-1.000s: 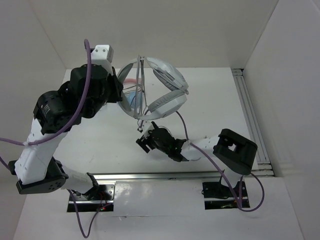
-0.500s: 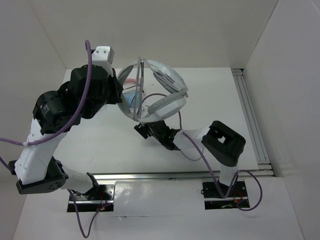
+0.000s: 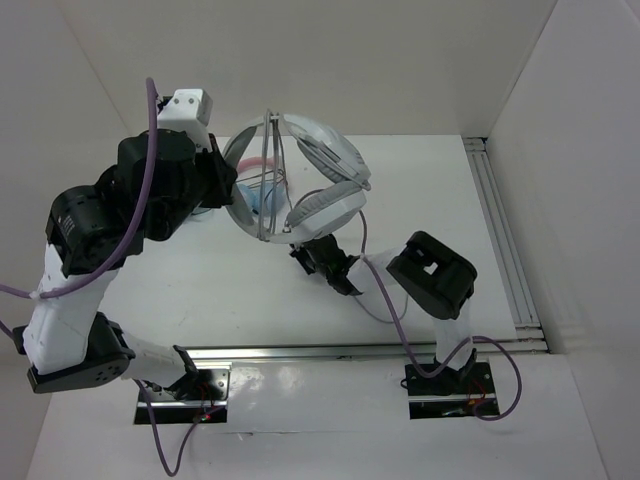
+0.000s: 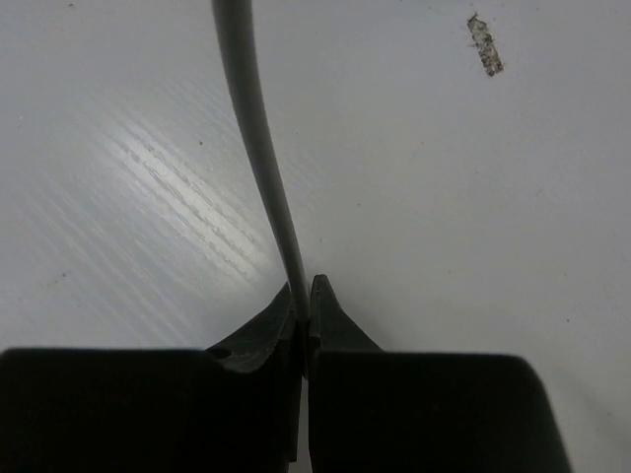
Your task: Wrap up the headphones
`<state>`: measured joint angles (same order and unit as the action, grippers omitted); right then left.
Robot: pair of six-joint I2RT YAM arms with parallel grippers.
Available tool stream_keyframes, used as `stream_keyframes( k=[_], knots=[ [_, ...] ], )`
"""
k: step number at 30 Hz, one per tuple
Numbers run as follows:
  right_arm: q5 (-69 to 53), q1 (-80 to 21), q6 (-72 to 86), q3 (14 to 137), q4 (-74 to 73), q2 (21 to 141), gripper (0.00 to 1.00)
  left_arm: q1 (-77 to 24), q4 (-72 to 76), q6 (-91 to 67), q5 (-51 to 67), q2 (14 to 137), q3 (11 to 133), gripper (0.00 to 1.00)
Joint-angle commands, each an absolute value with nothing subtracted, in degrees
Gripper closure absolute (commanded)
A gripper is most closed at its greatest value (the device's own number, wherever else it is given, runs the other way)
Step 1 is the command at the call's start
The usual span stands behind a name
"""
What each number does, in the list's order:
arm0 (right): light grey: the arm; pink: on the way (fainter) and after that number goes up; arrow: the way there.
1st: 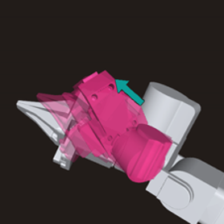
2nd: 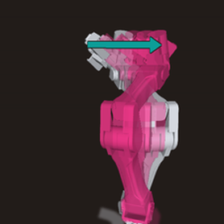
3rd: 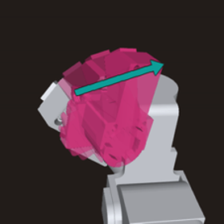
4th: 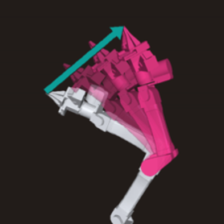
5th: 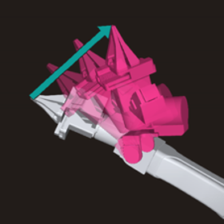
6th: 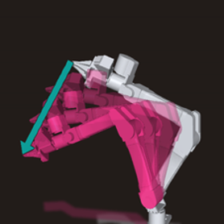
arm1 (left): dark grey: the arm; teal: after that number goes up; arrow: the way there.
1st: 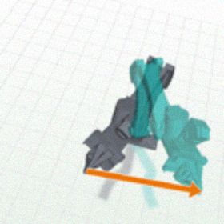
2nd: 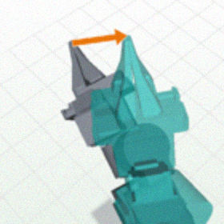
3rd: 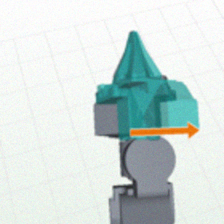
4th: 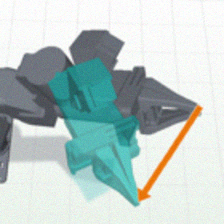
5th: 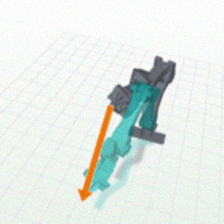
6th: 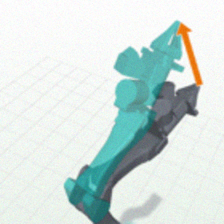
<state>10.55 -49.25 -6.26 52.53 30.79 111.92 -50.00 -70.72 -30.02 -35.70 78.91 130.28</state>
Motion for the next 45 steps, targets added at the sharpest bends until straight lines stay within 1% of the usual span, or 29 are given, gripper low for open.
stream_keyframes(
  k=[1,3,8,11,13,15,17,19,21,24,26,27,29,31,32,33,34,36,37,39,41,44,45],
  knots=[
    [13.08,-50.27,-2.48,48.36,35.59,107.68,1.00,-49.92,-65.04,-31.82,-36.47,76.82,133.15,1.00],
    [16.95,-50.27,-0.80,43.89,36.83,103.55,1.00,-49.92,-65.04,-31.82,-36.47,76.82,133.15,1.00],
    [17.67,-48.52,3.16,37.10,35.00,92.49,1.00,-49.92,-65.57,-32.52,-40.07,76.20,133.15,1.00],
    [16.35,-51.76,4.48,33.93,32.79,87.21,1.00,-49.92,-65.04,-33.74,-45.69,75.67,133.15,1.00],
    [15.12,-56.50,4.48,31.65,31.30,81.93,1.00,-49.40,-63.73,-34.28,-49.46,75.67,131.23,1.00],
    [11.80,-61.66,4.48,30.59,29.98,77.29,1.00,-49.39,-62.15,-34.89,-49.48,76.46,130.08,1.00],
    [13.87,-65.11,3.96,30.59,27.00,75.42,1.00,-46.42,-60.30,-34.89,-47.64,78.65,130.60,1.00],
    [18.01,-70.47,3.96,31.11,22.51,72.78,1.00,-44.48,-60.29,-34.89,-47.11,83.04,134.02,1.00],
    [18.63,-75.29,3.96,31.11,20.14,70.42,1.00,-38.43,-60.99,-34.89,-40.37,86.21,138.05,1.00],
    [19.25,-79.18,3.96,32.43,16.09,69.61,1.00,-27.45,-59.95,-37.87,-25.79,89.64,137.47,1.00],
    [21.17,-80.77,3.96,33.66,14.60,69.61,1.00,-22.09,-57.84,-38.41,-18.33,89.65,133.26,1.00],
    [22.75,-82.25,3.96,34.18,12.94,69.61,1.00,-21.02,-56.09,-39.10,-16.98,89.65,130.02,1.00],
    [25.12,-83.58,4.48,36.12,10.73,70.14,1.00,-18.64,-55.55,-39.64,-14.07,90.26,127.80,1.00],
    [29.94,-87.44,4.48,37.26,8.62,70.14,1.00,-18.63,-54.68,-38.59,-17.12,90.26,123.60,1.00],
    [32.15,-89.10,4.48,38.31,8.61,69.35,1.00,-18.63,-53.80,-38.06,-21.23,90.26,121.75,1.00],
    [34.34,-92.60,4.48,38.84,7.48,68.21,1.00,-18.63,-53.27,-36.84,-23.01,90.26,117.64,1.00],
    [38.11,-94.20,4.48,40.50,6.51,68.20,1.00,-17.85,-53.26,-36.83,-24.59,89.57,115.51,1.00],
    [41.12,-97.28,3.79,42.53,4.58,67.41,1.00,-15.83,-51.86,-36.21,-26.45,88.78,110.94,1.00],
    [45.05,-100.78,3.00,43.76,3.09,67.41,1.00,-15.21,-51.25,-35.69,-27.06,88.25,106.48,1.00],
    [49.72,-104.66,0.81,47.80,1.68,68.46,1.00,-15.21,-49.93,-35.07,-30.13,87.36,102.41,1.00],
    [57.98,-109.76,-0.70,53.22,-2.10,71.09,1.00,-15.21,-49.92,-34.45,-32.42,87.36,97.92,1.00],
    [65.45,-111.71,-2.81,59.91,-7.89,74.35,1.00,-14.41,-49.93,-33.84,-31.55,86.84,92.74,1.00],
    [66.61,-111.71,-3.94,61.16,-8.95,74.88,1.00,-14.41,-49.31,-33.05,-29.64,85.01,91.25,1.00]
  ],
)
